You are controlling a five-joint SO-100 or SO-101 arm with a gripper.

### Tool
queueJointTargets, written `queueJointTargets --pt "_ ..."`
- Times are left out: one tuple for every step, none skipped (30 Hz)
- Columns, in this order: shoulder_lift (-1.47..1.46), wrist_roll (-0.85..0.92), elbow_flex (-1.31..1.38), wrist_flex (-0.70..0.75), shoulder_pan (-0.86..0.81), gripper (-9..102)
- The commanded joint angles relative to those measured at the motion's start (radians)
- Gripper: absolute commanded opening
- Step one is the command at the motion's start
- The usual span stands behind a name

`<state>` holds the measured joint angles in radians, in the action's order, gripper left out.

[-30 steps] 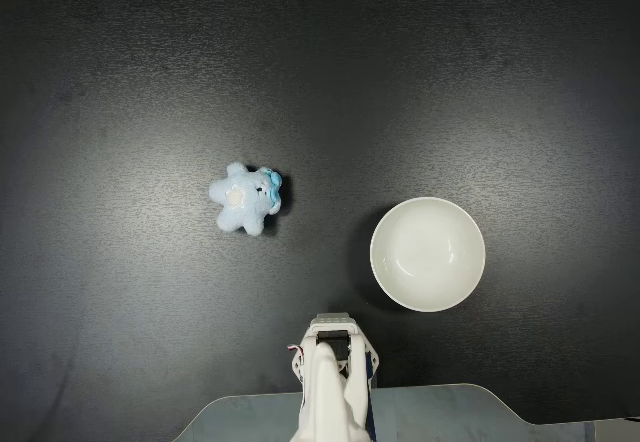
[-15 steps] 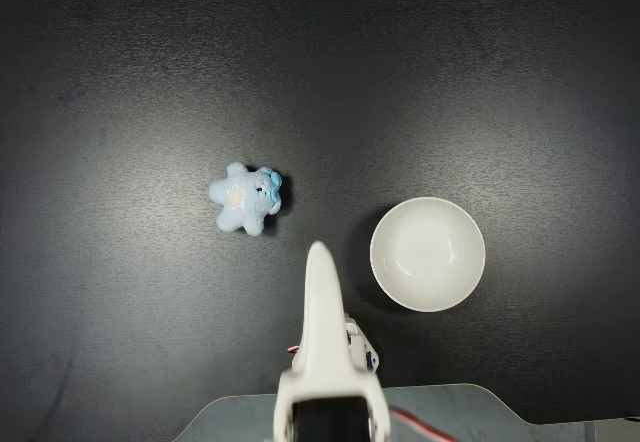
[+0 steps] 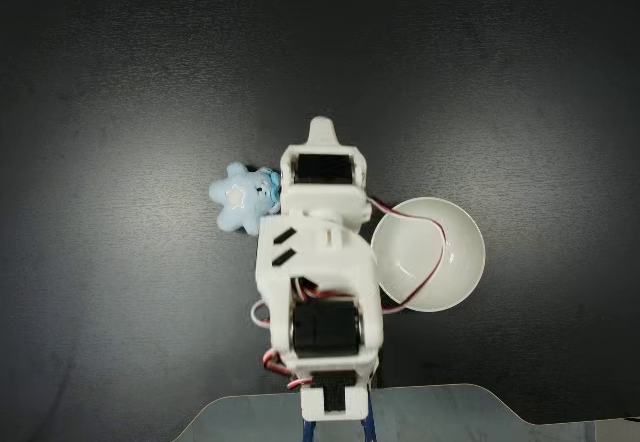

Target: Grasp a skyblue doll and put it in the white bowl.

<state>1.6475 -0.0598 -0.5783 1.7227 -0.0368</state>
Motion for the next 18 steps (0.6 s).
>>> queueJointTargets --pt "-0.075 0.008 0.025 0.052 0.002 -1" --pt "-0.084 0.009 0.006 0.052 0.002 -1" --pt "-0.086 0.009 -0.026 0.052 0.002 -1" --pt "-0.083 0.009 -0.075 0.052 0.002 -1" --pt "-0.08 0.009 -0.138 0.052 0.002 -1" --pt "-0.077 0.009 -0.209 0.052 -0.002 -1" --pt "-0.071 0.009 -0.284 0.052 -0.006 -1" --pt "-0.061 0.009 -0.356 0.052 -0.008 -1" --pt "-0.044 0.009 -0.428 0.052 -0.008 -1" --pt "-0.021 0.009 -0.491 0.051 -0.006 -1" --pt "0.006 0.009 -0.549 0.051 0.002 -1" --pt "0.032 0.009 -0.594 0.049 0.003 -1" --pt "0.058 0.009 -0.624 0.046 0.005 -1" --pt "0.081 0.009 -0.649 0.046 0.005 -1" --pt "0.094 -0.002 -0.661 0.046 0.005 -1" --pt "0.098 0.008 -0.663 0.046 0.003 -1" --pt "0.104 0.008 -0.661 0.046 -0.008 -1" --pt "0.106 0.008 -0.661 0.046 -0.009 -1"
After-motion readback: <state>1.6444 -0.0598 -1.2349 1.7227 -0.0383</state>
